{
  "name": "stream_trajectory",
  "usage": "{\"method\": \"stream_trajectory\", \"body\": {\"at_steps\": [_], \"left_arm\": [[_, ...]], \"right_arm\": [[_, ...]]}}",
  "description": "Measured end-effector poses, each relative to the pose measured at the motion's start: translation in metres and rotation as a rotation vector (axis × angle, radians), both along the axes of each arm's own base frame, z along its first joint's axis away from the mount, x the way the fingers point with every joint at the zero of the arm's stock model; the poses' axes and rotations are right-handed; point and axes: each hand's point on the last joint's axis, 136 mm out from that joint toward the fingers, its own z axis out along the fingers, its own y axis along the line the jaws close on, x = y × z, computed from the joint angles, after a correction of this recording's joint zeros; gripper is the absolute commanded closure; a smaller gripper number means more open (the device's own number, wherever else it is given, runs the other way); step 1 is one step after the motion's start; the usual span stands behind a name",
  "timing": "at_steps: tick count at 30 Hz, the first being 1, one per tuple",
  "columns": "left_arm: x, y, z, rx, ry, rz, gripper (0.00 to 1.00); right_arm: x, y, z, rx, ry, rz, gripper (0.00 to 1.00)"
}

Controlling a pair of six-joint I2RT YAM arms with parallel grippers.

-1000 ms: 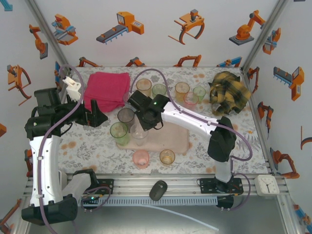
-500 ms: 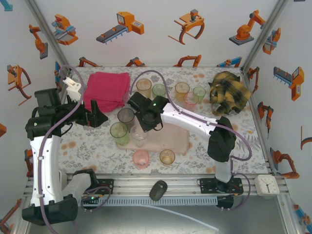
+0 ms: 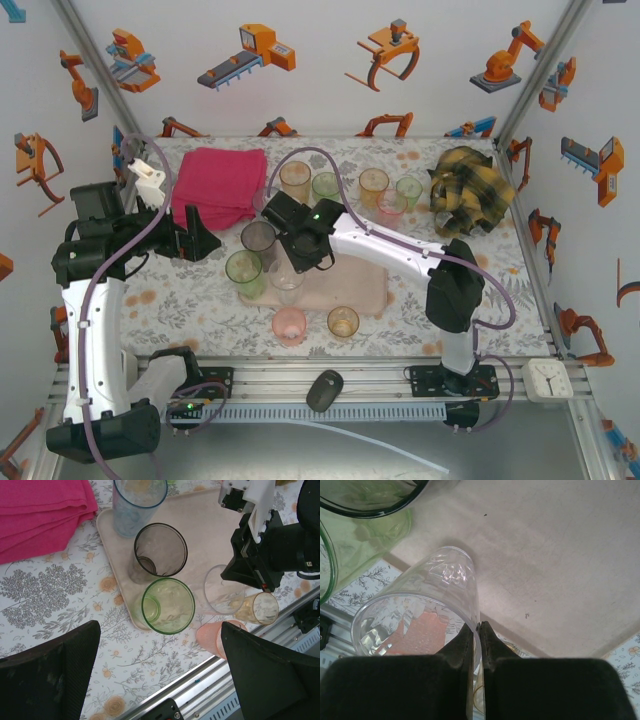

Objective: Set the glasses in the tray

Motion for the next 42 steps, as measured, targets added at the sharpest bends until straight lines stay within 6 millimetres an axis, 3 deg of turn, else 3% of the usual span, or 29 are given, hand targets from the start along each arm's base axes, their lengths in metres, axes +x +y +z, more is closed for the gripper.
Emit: {"method": "stream_trajectory", "body": {"at_steps": [7,20,24,29,42], "left_arm": [[0.0,0.0,0.0,-0.003,0.003,0.002,0.01],[0.0,0.0,0.0,-0.007,0.005,0.002,0.01],[0.0,0.0,0.0,-0.009,0.006,0.003,0.01],[0.0,0.001,0.0,-0.009,0.006,0.008,0.01],[0.0,0.001,0.0,-0.009,0.006,0.009,0.01]], "right_arm": [[0.001,0.003,0.001,0.014,-0.003,-0.001,0.78],[0.001,0.002,-0.001,0.009,-0.004,-0.002,0.74],[0.001,0.001,0.0,0.009,-0.005,-0.002,0.69],[0.001,0.0,0.005,0.012,-0.016,-0.005,0.62],[0.005,-0.002,0.03,0.031,-0.059,-0.01,0.58]]}}
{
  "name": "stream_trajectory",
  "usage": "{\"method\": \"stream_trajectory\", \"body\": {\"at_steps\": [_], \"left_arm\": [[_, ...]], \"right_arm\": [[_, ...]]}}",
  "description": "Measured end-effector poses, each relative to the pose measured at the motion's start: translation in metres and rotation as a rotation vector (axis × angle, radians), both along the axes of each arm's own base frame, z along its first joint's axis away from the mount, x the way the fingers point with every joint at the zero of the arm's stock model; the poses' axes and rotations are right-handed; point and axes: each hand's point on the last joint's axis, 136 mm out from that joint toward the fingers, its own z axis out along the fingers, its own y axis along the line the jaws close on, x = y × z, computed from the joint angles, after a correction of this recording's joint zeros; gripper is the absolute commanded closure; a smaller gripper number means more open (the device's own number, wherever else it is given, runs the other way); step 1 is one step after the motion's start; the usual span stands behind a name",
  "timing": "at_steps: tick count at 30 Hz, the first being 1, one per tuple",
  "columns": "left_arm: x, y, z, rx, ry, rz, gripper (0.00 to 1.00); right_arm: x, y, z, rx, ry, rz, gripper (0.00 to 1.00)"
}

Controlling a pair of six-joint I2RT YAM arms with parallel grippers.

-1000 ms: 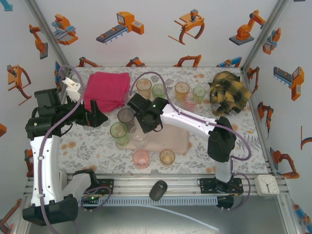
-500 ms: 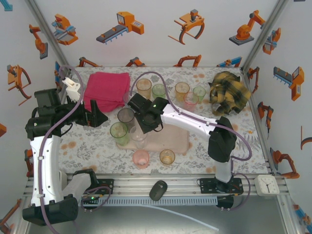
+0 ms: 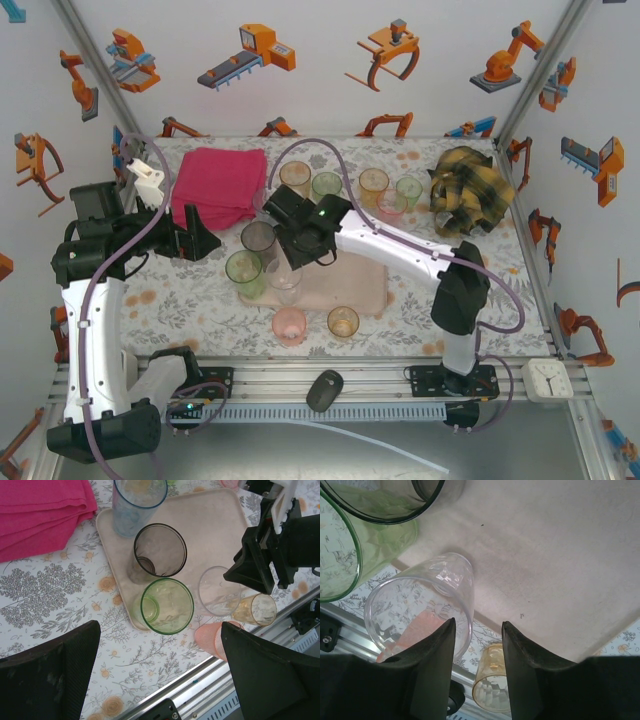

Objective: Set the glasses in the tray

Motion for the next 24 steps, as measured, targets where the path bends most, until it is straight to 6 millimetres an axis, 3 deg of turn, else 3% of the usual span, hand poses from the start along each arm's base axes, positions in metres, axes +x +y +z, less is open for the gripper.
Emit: {"method": "stream_trajectory", "body": {"at_steps": [7,12,20,24], "left_arm": [[0.0,0.0,0.0,0.0,0.0,0.0,0.01],[0.0,0.0,0.0,0.0,0.0,0.001,0.01],[0.002,0.0,0.002,-0.002,-0.011,0.003,0.01],[0.002,0.0,0.002,-0.004,-0.012,0.001,0.01]], "right_arm": [[0.003,-0.007,0.034,0.034,-0.068,-0.007,0.58],[0.014,-0.018,0.072,0.081,-0.151,-0.029,0.58],[0.05,-0.059,0.135,0.181,-0.327,-0.149,0.57],[0.073,-0.071,0.147,0.221,-0.361,-0.196,0.57]]}}
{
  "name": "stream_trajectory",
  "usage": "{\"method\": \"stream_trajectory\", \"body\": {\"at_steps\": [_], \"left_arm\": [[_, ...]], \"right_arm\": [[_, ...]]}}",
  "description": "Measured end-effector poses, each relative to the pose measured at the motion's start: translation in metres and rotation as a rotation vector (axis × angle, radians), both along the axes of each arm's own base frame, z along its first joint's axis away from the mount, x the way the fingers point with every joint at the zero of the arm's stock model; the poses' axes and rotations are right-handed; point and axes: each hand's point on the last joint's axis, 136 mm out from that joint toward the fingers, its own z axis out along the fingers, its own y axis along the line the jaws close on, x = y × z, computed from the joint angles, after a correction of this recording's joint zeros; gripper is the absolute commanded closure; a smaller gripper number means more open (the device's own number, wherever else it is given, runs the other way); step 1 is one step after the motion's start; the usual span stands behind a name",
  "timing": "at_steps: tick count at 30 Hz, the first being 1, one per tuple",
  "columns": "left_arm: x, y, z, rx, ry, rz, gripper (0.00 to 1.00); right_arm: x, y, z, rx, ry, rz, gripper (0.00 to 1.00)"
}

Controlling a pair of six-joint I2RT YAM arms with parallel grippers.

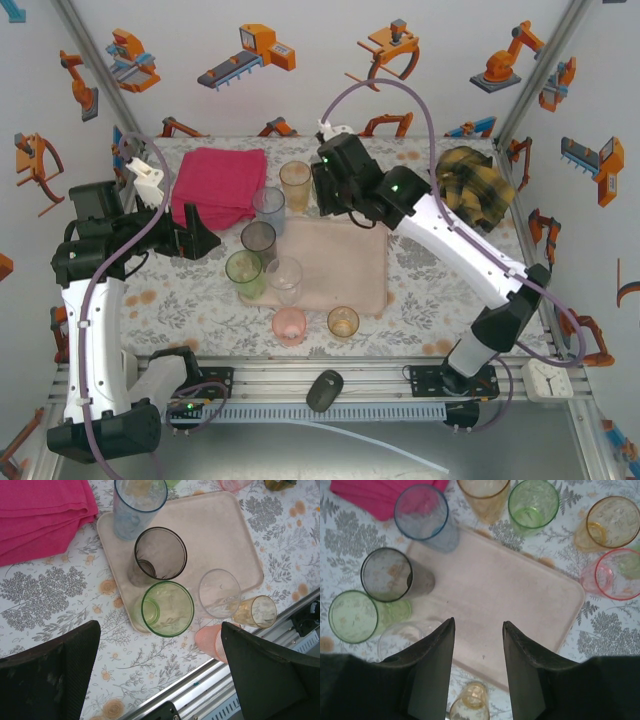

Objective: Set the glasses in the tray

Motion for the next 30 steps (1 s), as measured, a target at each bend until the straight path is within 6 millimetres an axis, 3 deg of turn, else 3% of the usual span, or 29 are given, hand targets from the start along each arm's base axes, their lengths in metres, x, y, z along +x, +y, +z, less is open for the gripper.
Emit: {"method": "stream_trajectory", "body": {"at_steps": [8,24,30], "left_arm": [[0.0,-0.001,0.001,-0.01,0.001,-0.005,0.01],[0.006,0.0,-0.005,-0.032,0.037,0.003,0.01],[0.008,0.001,-0.007,-0.041,0.048,0.005,0.01]], "right_arm": [[0.046,0.01,-0.017,0.005,0.001,-0.008,0.57],[0.106,0.054,-0.063,0.036,-0.032,0.019,0.57],[0.131,0.054,-0.082,0.026,-0.025,-0.004,0.57]]}}
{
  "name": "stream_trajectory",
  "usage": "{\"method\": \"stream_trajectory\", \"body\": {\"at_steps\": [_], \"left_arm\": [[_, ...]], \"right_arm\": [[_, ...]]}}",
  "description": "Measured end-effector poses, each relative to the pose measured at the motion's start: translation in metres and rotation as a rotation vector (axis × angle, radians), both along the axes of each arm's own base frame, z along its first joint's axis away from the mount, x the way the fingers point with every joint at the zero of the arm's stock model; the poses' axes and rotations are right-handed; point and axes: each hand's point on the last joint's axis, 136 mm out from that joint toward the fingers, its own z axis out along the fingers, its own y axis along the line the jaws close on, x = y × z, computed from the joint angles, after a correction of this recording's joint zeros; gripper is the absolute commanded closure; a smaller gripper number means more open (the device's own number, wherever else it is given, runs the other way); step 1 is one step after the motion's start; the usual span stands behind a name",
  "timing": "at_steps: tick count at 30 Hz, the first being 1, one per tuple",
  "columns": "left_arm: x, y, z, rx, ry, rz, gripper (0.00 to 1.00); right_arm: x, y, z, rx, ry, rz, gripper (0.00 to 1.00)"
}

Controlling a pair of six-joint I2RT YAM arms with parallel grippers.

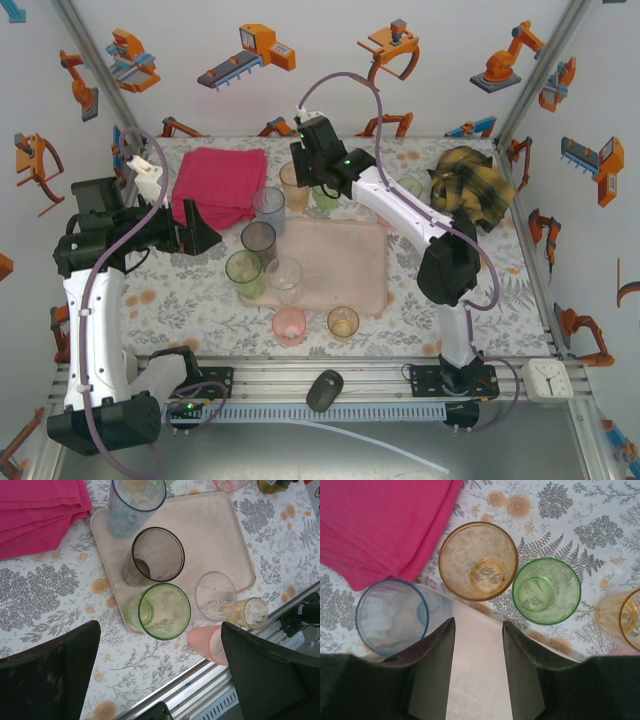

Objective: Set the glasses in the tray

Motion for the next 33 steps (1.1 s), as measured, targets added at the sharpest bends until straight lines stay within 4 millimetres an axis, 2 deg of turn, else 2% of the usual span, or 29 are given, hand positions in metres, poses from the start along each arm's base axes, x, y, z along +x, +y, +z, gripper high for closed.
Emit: {"method": "stream_trajectory", "body": {"at_steps": [7,10,19,29,33], "left_arm": [[0.001,0.002,0.001,-0.001,-0.004,0.008,0.01],[0.001,0.003,0.001,-0.003,-0.003,0.013,0.01],[0.002,0.007,0.002,-0.007,-0.003,0.029,0.01],[0.004,0.01,0.002,-0.012,-0.01,0.046,0.01],[0.004,0.01,0.002,-0.013,-0.011,0.046,0.01]], "right_arm": [[0.038,-0.009,-0.009,0.028,0.007,-0.029,0.57],[0.047,-0.014,-0.018,0.027,0.018,-0.039,0.57],[0.052,-0.006,-0.044,0.036,0.07,-0.001,0.58],[0.064,0.01,-0.054,0.056,0.076,0.026,0.61],[0.066,0.011,-0.056,0.044,0.079,0.031,0.66]]}}
